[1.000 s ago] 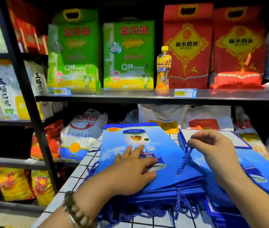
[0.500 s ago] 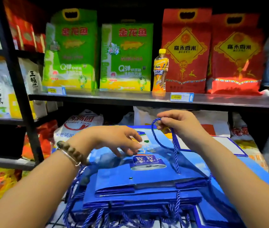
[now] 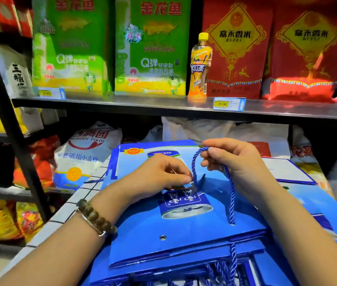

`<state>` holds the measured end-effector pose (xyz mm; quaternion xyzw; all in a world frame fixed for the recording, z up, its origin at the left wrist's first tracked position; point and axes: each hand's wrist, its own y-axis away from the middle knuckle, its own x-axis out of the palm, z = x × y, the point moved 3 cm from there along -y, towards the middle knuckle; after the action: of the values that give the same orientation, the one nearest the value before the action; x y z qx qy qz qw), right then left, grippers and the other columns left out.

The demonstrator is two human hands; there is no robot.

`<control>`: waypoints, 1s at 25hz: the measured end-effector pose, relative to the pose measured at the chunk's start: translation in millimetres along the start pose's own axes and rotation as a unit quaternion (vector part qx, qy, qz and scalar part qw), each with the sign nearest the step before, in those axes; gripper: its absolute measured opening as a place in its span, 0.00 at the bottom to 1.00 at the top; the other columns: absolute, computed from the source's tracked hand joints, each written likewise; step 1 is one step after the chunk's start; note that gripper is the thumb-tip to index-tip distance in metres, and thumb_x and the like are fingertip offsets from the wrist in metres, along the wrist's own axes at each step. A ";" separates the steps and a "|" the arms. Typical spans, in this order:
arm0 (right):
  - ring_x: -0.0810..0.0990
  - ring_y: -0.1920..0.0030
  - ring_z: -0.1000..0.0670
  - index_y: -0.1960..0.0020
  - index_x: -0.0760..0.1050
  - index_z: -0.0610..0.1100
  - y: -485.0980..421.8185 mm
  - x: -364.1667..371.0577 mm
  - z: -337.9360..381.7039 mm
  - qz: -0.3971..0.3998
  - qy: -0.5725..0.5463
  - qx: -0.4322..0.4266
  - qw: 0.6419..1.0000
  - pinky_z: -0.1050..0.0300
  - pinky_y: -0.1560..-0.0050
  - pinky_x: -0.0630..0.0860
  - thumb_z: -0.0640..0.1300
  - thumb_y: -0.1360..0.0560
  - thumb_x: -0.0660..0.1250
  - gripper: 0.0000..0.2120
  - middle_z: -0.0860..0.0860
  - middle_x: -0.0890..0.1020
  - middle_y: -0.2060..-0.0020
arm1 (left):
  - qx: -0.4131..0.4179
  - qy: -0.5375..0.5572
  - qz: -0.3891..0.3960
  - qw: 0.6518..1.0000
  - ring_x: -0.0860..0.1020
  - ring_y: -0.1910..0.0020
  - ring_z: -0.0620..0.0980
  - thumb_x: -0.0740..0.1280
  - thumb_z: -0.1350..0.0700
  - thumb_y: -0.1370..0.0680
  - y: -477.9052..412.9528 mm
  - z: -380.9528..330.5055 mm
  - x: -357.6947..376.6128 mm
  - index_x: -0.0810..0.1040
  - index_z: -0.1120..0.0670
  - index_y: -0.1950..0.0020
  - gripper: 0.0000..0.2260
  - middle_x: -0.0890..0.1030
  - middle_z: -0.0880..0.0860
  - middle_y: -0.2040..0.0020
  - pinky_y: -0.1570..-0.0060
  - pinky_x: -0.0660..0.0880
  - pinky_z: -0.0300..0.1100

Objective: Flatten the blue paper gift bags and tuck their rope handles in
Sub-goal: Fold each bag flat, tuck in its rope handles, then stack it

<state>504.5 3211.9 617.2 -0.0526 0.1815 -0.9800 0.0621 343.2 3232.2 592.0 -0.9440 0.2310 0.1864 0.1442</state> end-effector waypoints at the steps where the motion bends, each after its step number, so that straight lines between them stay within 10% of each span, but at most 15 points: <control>1: 0.79 0.72 0.54 0.58 0.78 0.42 0.3 -2.6 0.1 -0.013 0.005 -0.004 1.000 0.66 0.68 0.75 0.31 0.28 0.62 0.09 0.50 0.83 0.71 | 0.002 0.023 0.009 1.000 0.76 0.66 0.40 0.69 0.65 0.28 2.1 0.7 1.5 0.79 0.51 0.59 0.09 0.80 0.45 0.66 0.63 0.73 0.33; 4: 0.79 0.72 0.54 0.57 0.78 0.43 -1.3 -7.1 -1.7 -0.038 0.002 -0.008 0.999 0.66 0.69 0.75 0.31 0.27 0.62 0.09 0.50 0.83 0.71 | 0.024 0.027 0.040 0.999 0.77 0.60 0.43 0.70 0.68 0.29 5.9 -0.1 2.2 0.77 0.47 0.50 0.16 0.80 0.50 0.58 0.56 0.75 0.34; 7: 0.80 0.71 0.53 0.58 0.78 0.44 -2.0 -5.0 -5.0 -0.027 0.006 -0.005 1.000 0.65 0.68 0.75 0.31 0.27 0.62 0.10 0.50 0.83 0.70 | 0.046 -0.036 0.017 0.998 0.77 0.64 0.40 0.69 0.66 0.28 8.4 -5.0 4.9 0.78 0.51 0.62 0.10 0.80 0.52 0.61 0.61 0.72 0.32; 13: 0.74 0.72 0.61 0.64 0.76 0.47 1.1 -3.5 -0.6 -0.094 0.179 -0.083 0.976 0.71 0.67 0.71 0.34 0.32 0.71 0.10 0.59 0.79 0.75 | -0.021 0.159 -0.028 0.987 0.79 0.75 0.46 0.58 0.64 0.21 15.8 -6.1 -3.3 0.69 0.57 0.60 0.08 0.82 0.53 0.70 0.75 0.72 0.34; 19: 0.70 0.76 0.56 0.66 0.80 0.43 21.7 33.1 -4.2 0.181 0.273 0.007 0.945 0.68 0.73 0.66 0.38 0.32 0.71 0.04 0.48 0.78 0.77 | -0.005 0.251 -0.065 0.966 0.75 0.79 0.43 0.57 0.62 0.21 20.0 -12.3 -10.1 0.71 0.60 0.60 0.09 0.79 0.52 0.74 0.80 0.69 0.31; 25: 0.73 0.74 0.53 0.64 0.79 0.36 21.5 35.7 -6.8 0.173 0.278 0.027 0.944 0.64 0.72 0.69 0.35 0.33 0.72 0.02 0.40 0.78 0.72 | -0.021 0.226 -0.047 0.973 0.77 0.77 0.44 0.57 0.62 0.21 26.4 -13.3 -7.8 0.72 0.60 0.58 0.08 0.80 0.53 0.73 0.78 0.72 0.31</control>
<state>470.7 3189.3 606.0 0.2558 0.1709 -0.9344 0.1794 327.7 3207.9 602.1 -0.9743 0.2091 -0.0335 0.0766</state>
